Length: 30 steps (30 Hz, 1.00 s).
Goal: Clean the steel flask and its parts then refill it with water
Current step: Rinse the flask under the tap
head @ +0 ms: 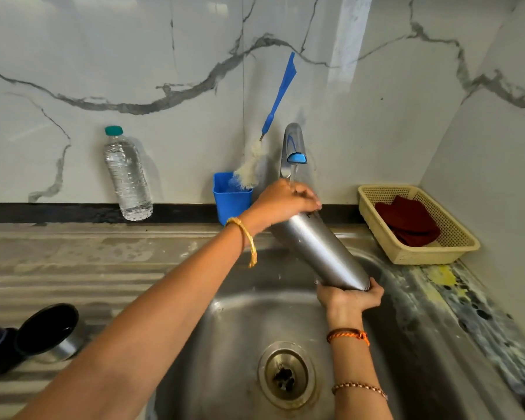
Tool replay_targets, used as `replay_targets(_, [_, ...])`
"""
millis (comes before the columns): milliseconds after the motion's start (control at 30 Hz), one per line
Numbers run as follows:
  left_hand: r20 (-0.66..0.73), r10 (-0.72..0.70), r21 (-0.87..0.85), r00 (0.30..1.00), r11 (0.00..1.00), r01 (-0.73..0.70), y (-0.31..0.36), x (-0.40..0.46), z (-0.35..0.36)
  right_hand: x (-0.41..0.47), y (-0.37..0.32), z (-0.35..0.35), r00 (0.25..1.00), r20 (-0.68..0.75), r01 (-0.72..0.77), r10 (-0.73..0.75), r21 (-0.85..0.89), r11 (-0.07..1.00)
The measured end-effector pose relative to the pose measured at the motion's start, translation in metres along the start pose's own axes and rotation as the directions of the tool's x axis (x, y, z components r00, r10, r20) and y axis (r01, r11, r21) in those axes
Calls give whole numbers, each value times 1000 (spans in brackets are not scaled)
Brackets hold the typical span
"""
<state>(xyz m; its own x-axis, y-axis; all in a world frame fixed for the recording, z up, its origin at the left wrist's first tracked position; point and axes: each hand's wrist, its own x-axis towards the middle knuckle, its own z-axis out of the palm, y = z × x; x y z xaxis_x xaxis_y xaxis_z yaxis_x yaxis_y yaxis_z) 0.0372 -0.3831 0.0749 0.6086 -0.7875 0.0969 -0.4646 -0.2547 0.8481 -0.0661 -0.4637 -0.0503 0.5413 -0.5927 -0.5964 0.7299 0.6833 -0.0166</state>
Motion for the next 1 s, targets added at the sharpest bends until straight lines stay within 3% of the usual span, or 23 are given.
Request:
replay_targets(67, [51,-199,-164,979,965,205,4,0,-3,-8,3,-3,998,69,-8,5,39,999])
replay_targets(133, [132,-241,-241,962,933,266,-10,-5,-5,-14,1,-3,995,104,-10,8,25,1000])
replay_targets(200, [72,-340,-377,938,861,342,-22,-13,-5,-18,-4,3,992,119,46,-39,-55,997])
replay_targets(267, [-24,-483,-592,875,713,377,-32,-24,-9,-23,-6,14,986,138,117,-96,-153,981])
replay_targets(333, [26,-637,-739,771,507,444,-44,-41,-8,-31,-1,30,986,82,165,-147,-297,941])
replay_targets(433, [42,-689,-832,723,377,408,-65,-77,-1,-36,11,55,972,5,204,-233,-505,839])
replay_targets(500, [-27,-681,-888,732,353,295,-70,-89,4,-39,24,69,957,66,265,-284,-600,755])
replay_targets(533, [-56,-690,-906,721,339,254,-73,-93,6,-39,33,72,928,133,348,-349,-648,677])
replay_targets(567, [-70,-707,-917,704,323,233,-74,-96,9,-36,41,74,855,246,485,-457,-695,532])
replay_targets(633, [-76,-752,-942,655,269,201,-72,-105,13,-33,52,71,562,621,744,-547,-668,6])
replay_targets(667, [-79,-772,-949,630,251,189,-72,-108,11,-31,55,66,408,780,775,-475,-571,-270])
replay_targets(700, [-83,-786,-955,613,238,177,-71,-109,10,-29,56,59,306,889,739,-340,-447,-504])
replay_targets(733, [-91,-791,-957,605,238,167,-69,-109,9,-30,60,52,247,955,667,-162,-289,-686])
replay_targets(767, [-101,-790,-955,605,247,164,-66,-109,8,-33,68,41,202,978,595,51,-81,-800])
replay_targets(800, [-107,-785,-951,611,259,166,-61,-108,9,-38,77,28,145,951,558,273,149,-816])
replay_targets(833, [-115,-783,-944,611,277,178,-57,-107,11,-44,87,15,87,894,555,439,322,-767])
replay_targets(867, [-131,-785,-936,606,299,185,-55,-107,14,-47,92,9,47,845,579,532,411,-704])
replay_targets(933, [-198,-786,-915,585,362,177,-56,-107,15,-44,82,20,52,824,657,564,397,-641])
replay_targets(1000, [-285,-781,-889,555,432,152,-62,-111,9,-31,51,47,177,881,711,439,194,-676])
